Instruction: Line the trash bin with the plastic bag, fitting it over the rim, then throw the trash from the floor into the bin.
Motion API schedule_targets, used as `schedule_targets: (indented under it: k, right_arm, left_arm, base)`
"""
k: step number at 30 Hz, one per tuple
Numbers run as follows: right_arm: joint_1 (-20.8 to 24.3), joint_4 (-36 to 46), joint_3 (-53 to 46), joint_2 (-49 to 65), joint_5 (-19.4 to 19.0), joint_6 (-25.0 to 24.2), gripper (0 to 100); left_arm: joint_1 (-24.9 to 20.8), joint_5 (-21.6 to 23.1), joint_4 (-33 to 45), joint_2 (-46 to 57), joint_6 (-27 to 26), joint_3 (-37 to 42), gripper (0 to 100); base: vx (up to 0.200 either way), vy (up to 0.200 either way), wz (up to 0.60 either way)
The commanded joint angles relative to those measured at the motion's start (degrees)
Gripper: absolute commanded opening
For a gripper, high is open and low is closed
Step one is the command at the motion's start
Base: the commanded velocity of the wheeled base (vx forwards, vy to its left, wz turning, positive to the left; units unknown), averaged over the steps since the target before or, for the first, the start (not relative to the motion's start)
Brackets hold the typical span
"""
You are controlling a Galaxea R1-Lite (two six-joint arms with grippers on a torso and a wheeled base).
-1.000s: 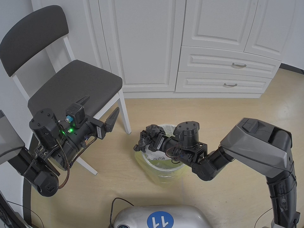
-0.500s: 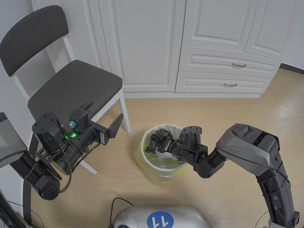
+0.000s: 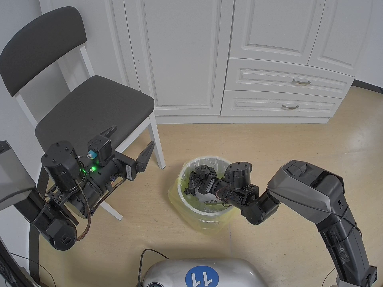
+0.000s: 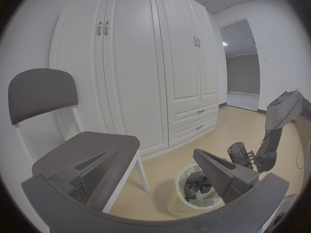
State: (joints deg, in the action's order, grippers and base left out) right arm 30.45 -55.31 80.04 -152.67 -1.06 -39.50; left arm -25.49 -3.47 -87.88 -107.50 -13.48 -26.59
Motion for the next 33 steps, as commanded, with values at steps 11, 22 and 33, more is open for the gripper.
schedule_targets:
  k: [11, 22, 33]
  right_arm:
    - [-1.0, -8.3, 5.5, -5.3, 3.3, 0.3, 0]
    - [-0.7, -8.9, 1.5, -6.3, 2.7, 3.6, 0]
    - [-0.7, -10.3, 1.2, -6.4, 2.6, 3.6, 0]
  left_arm:
    - [0.0, 0.0, 0.0, -1.3, 0.0, -0.7, 100]
    - [0.0, 0.0, -0.1, -1.2, -0.1, -0.6, 100]
    - [-0.3, 0.0, -0.1, -1.3, -0.1, -0.5, 100]
  base:
    - [0.000, 0.000, 0.00]
    - [0.000, 0.000, 0.00]
    - [0.000, 0.000, 0.00]
